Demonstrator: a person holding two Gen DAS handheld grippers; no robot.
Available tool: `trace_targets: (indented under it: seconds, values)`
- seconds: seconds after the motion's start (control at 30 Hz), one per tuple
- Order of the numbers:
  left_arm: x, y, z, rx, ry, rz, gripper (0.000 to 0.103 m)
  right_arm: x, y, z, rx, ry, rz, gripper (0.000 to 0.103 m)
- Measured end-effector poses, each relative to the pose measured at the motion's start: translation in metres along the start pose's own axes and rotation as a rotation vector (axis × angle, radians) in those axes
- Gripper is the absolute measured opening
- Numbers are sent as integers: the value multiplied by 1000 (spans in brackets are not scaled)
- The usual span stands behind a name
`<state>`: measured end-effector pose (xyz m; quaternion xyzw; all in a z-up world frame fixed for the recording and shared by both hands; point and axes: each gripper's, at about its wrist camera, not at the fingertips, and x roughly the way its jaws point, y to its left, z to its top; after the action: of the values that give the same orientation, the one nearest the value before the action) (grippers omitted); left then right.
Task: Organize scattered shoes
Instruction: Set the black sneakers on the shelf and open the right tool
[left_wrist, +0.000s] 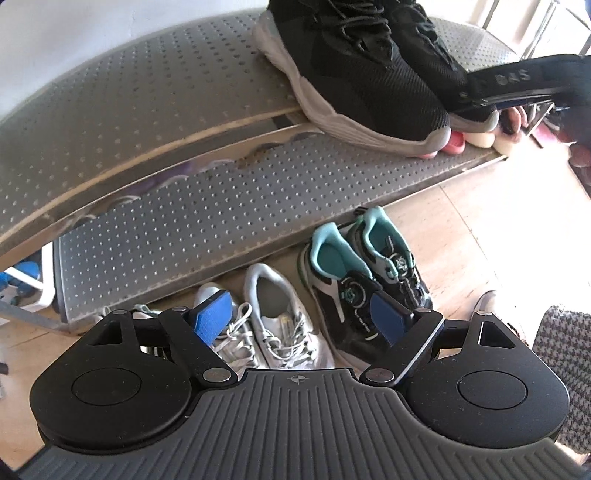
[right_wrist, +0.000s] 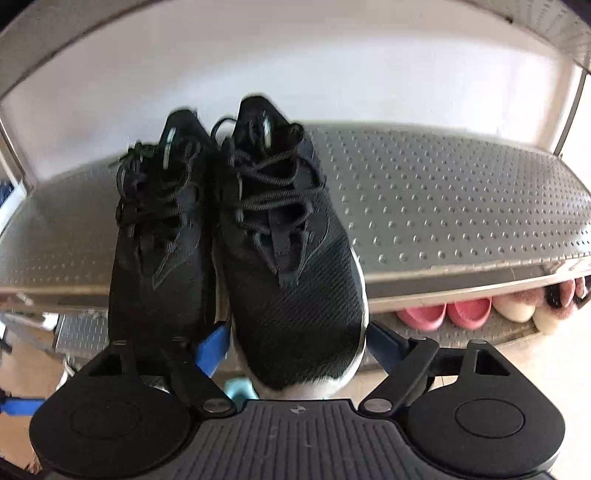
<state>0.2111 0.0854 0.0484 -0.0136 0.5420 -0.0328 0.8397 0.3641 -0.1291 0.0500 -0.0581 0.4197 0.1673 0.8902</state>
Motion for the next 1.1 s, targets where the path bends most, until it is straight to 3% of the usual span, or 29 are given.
trace_targets:
  seconds: [0.03, 0.07, 0.1, 0.13, 0.17, 0.27, 0.43, 0.63, 0.67, 0.73, 0.77, 0.83, 0.97, 1.1]
  values:
    - [-1, 2, 0, -7, 0, 4, 87, -6, 1, 0, -16, -17, -24, 83]
    - [-2, 5, -1, -17, -2, 9, 87, -24, 4, 2, -51, -119, -82, 84]
    - [-3, 7, -1, -26, -3, 10, 87, -40, 7, 2, -71, -253, -76, 85]
    - [-4, 8, 0, -34, -4, 11, 87, -46, 9, 3, -80, -328, -19, 78]
    - [-4, 10, 0, -43, -5, 11, 87, -47, 9, 3, -79, -342, 0, 74]
    - [-6, 10, 2, -40, -13, 12, 87, -35, 17, 7, -74, -409, 127, 75]
    - [-7, 12, 4, -37, -24, 21, 87, 12, 28, 21, -107, -344, 161, 75]
    - [-2, 15, 8, -56, -15, 25, 87, 30, 30, 23, -52, -359, 126, 76]
    - [-2, 15, 9, -52, -16, 27, 87, 34, 35, 23, -60, -359, 96, 72]
    - [1, 13, 10, -45, -13, 31, 87, 38, 41, 24, -75, -360, 49, 49]
    - [2, 13, 10, -42, -9, 34, 87, 37, 43, 26, -83, -361, 32, 45]
    - [5, 12, 9, -40, -3, 37, 87, 35, 47, 30, -97, -361, -2, 26]
    - [13, 12, 8, -38, 14, 55, 87, 32, 38, 30, -112, -361, -49, 23]
    - [16, 7, 9, -43, 20, 52, 87, 39, -1, 27, -75, -366, -211, 24]
